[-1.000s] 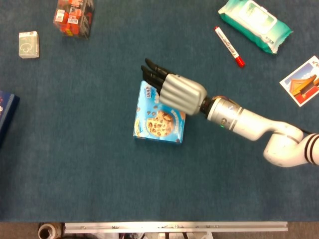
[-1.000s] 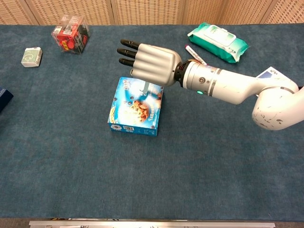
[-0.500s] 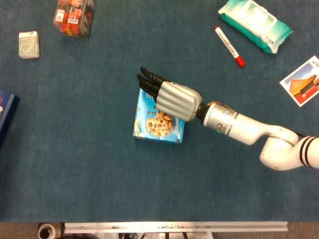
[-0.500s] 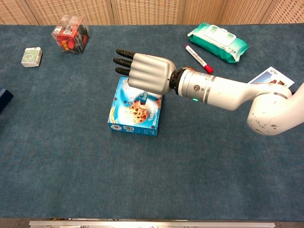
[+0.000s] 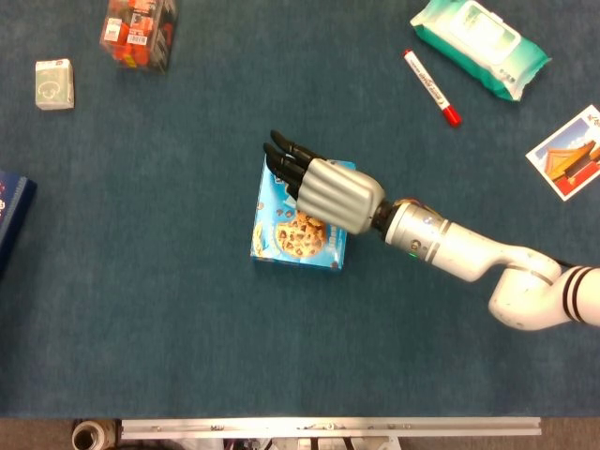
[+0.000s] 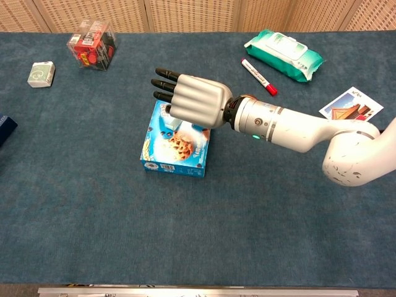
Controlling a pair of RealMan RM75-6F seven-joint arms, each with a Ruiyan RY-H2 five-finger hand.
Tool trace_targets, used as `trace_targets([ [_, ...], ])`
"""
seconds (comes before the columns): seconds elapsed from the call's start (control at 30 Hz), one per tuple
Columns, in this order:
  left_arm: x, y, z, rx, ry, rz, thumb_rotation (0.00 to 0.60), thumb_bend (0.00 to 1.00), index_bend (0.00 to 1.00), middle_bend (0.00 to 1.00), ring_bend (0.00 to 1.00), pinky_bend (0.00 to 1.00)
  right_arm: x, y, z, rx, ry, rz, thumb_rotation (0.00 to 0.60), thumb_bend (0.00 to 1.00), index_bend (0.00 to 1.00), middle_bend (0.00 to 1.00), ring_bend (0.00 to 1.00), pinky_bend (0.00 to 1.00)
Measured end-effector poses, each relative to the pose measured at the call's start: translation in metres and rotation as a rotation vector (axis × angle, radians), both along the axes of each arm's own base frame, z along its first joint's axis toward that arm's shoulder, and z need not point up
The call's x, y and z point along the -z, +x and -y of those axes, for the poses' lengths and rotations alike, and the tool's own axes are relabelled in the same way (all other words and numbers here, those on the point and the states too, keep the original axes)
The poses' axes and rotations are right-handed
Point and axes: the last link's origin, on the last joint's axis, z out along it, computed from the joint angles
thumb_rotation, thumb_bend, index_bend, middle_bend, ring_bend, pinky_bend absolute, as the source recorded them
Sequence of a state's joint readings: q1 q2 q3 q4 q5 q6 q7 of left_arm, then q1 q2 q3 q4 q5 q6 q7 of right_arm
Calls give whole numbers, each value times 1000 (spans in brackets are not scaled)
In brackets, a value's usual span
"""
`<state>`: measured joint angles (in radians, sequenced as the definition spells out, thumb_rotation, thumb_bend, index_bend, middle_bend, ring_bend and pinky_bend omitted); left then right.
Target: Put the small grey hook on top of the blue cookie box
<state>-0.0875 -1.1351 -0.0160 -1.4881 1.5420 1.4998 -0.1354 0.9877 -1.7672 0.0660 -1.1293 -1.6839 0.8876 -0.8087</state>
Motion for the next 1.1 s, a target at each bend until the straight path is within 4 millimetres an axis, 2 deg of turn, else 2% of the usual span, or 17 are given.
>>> trace_targets([
  [0.13,-2,0,1,-1,5,-2,600,373,189,329,313,217,-2,0,1,10,-3,16,600,421,353,157,0,0],
  [0.3,-4,0,1,-4,10,-7,600,373,189,329,313,217,-14,1,8,39,-15,58,600,421,347,157,0,0],
  [0.5,-7,1,-4,5,12,-21,600,373,189,329,313,217,-40,-5,17,115,-30,132,600,421,348,157,0,0],
  [0.7,-9,9,-15,56,-12,-43,597,373,219,330,313,217,-77,-19,23,213,-49,194,600,421,348,157,0,0],
  [0.73,-9,11,-17,68,-20,-44,560,373,227,330,313,217,-85,-23,23,234,-52,205,600,421,348,157,0,0],
  [0.8,-8,15,-24,93,-42,-42,438,371,236,330,313,209,-97,-31,23,275,-59,228,600,422,348,157,0,0],
  [0.83,-7,17,-26,103,-53,-42,338,366,241,330,313,201,-105,-38,22,309,-62,246,600,422,348,157,0,0],
  [0.87,-6,19,-30,118,-68,-41,274,360,243,330,313,196,-111,-43,22,333,-65,261,600,422,348,162,0,0],
  [0.93,-4,24,-36,143,-90,-38,195,340,243,329,313,193,-123,-54,20,379,-74,294,600,423,348,201,36,2],
  [1.0,-1,29,-42,170,-113,-27,162,325,243,328,313,193,-132,-62,19,404,-87,316,600,425,348,273,98,10],
  [1.1,4,36,-50,205,-155,-25,140,323,244,328,313,193,-149,-76,14,446,-108,346,600,428,348,319,159,129],
])
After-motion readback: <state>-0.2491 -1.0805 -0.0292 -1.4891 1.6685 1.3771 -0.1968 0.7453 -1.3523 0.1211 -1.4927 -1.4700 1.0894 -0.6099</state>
